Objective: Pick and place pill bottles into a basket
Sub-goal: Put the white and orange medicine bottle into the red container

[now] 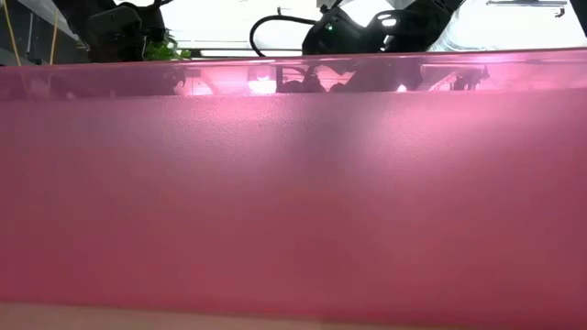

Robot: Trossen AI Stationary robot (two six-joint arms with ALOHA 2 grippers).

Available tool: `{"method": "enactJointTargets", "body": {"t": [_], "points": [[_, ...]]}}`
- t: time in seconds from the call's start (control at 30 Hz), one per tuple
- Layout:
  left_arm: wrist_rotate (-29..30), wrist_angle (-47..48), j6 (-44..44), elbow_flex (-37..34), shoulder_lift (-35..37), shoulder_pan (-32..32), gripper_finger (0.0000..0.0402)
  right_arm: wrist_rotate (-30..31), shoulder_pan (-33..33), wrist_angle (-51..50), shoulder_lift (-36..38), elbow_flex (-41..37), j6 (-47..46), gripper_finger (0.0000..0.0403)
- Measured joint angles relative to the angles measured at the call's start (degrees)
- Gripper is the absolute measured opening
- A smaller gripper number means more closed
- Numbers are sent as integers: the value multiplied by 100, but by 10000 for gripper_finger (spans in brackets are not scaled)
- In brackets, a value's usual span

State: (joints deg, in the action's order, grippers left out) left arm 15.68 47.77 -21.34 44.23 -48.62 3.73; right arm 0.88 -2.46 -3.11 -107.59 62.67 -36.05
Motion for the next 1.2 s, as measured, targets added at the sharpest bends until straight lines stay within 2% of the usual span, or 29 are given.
{"method": "enactJointTargets", "body": {"t": [0.33, 0.8, 1.0, 1.2], "points": [[2, 0, 0, 2, 0, 2, 317, 7, -2, 9, 2, 0, 2, 207], [0, 0, 0, 0, 0, 1, 317, -43, -2, 14, 2, 20, 2, 203], [1, 0, 0, 1, 1, 2, 317, -59, 0, -374, 2, 508, 326, 202], [0, 0, 0, 0, 0, 2, 317, -52, -1, -1394, 2, 1371, 749, 202]]}}
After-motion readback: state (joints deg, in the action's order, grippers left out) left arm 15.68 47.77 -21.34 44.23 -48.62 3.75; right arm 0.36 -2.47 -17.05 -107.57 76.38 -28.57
